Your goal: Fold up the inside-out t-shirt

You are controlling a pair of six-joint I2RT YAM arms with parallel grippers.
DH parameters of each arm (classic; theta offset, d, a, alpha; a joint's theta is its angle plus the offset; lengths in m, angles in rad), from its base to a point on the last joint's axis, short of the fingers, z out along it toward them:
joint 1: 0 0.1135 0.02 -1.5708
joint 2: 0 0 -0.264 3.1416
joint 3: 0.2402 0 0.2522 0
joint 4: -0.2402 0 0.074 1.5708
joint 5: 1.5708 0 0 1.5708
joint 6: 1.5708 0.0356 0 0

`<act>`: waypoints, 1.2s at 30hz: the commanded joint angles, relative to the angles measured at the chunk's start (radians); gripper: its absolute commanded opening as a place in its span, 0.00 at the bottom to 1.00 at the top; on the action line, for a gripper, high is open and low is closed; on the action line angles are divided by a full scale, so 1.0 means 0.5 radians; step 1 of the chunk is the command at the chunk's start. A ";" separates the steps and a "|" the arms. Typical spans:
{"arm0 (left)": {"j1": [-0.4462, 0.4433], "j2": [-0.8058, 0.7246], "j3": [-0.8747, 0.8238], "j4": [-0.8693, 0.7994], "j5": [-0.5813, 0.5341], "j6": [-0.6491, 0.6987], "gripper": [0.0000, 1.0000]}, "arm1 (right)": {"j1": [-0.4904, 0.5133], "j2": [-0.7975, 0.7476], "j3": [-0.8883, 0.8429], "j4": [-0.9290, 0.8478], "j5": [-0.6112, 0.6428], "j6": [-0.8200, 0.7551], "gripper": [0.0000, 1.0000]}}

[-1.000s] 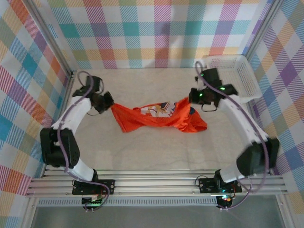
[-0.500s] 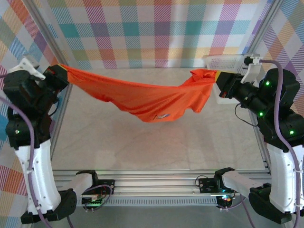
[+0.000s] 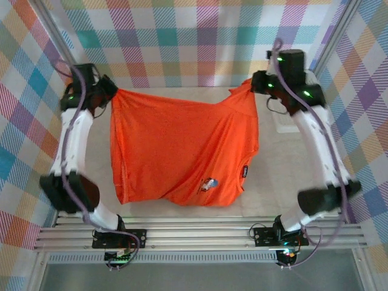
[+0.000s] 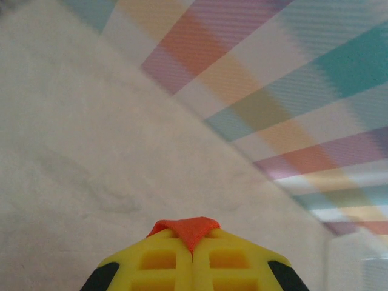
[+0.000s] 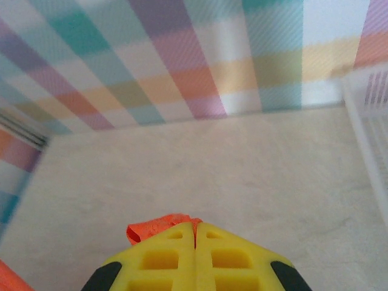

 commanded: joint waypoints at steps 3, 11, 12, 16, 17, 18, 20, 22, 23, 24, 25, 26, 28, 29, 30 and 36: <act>-0.079 0.676 0.516 -0.106 0.021 0.091 0.15 | -0.055 0.716 0.482 -0.131 0.055 -0.049 0.42; -0.334 0.524 0.416 -0.480 -0.340 0.347 0.50 | 0.095 0.893 0.649 -0.584 -0.170 0.045 0.51; -0.374 0.389 0.224 -0.437 -0.338 0.342 0.50 | 0.145 0.787 0.432 -0.514 -0.214 0.049 0.53; -0.560 -0.229 -0.716 -0.101 -0.145 0.205 0.50 | 0.395 0.299 -0.583 -0.101 -0.275 0.150 0.58; -0.599 -0.355 -0.917 -0.024 -0.092 0.146 0.50 | 0.438 0.207 -0.779 -0.030 -0.295 0.194 0.58; -0.629 -0.447 -1.069 0.027 -0.058 0.099 0.50 | 0.473 0.144 -0.916 0.017 -0.302 0.239 0.58; -0.671 -0.596 -1.360 0.142 0.046 -0.001 0.50 | 0.551 0.031 -1.224 0.129 -0.314 0.328 0.59; -0.701 -0.654 -1.559 0.237 0.136 -0.070 0.50 | 0.599 -0.014 -1.428 0.229 -0.369 0.407 0.61; -0.716 -0.652 -1.638 0.287 0.154 -0.086 0.50 | 0.609 -0.011 -1.519 0.289 -0.412 0.446 0.61; -0.723 -0.631 -1.690 0.326 0.152 -0.096 0.50 | 0.607 0.003 -1.592 0.349 -0.447 0.479 0.62; -0.721 -0.590 -1.729 0.350 0.145 -0.106 0.50 | 0.604 0.034 -1.651 0.394 -0.440 0.516 0.62; -0.721 -0.523 -1.735 0.360 0.129 -0.104 0.50 | 0.600 0.074 -1.685 0.420 -0.413 0.534 0.62; -0.716 -0.383 -1.724 0.406 0.109 -0.100 0.50 | 0.550 0.170 -1.705 0.466 -0.389 0.537 0.63; -0.710 -0.302 -1.701 0.440 0.099 -0.098 0.49 | 0.505 0.231 -1.699 0.485 -0.387 0.524 0.63; -0.699 -0.228 -1.676 0.461 0.089 -0.098 0.49 | 0.456 0.286 -1.678 0.496 -0.384 0.505 0.63; -0.589 0.332 -1.218 0.443 -0.026 -0.033 0.47 | 0.098 0.766 -1.212 0.425 -0.401 0.360 0.63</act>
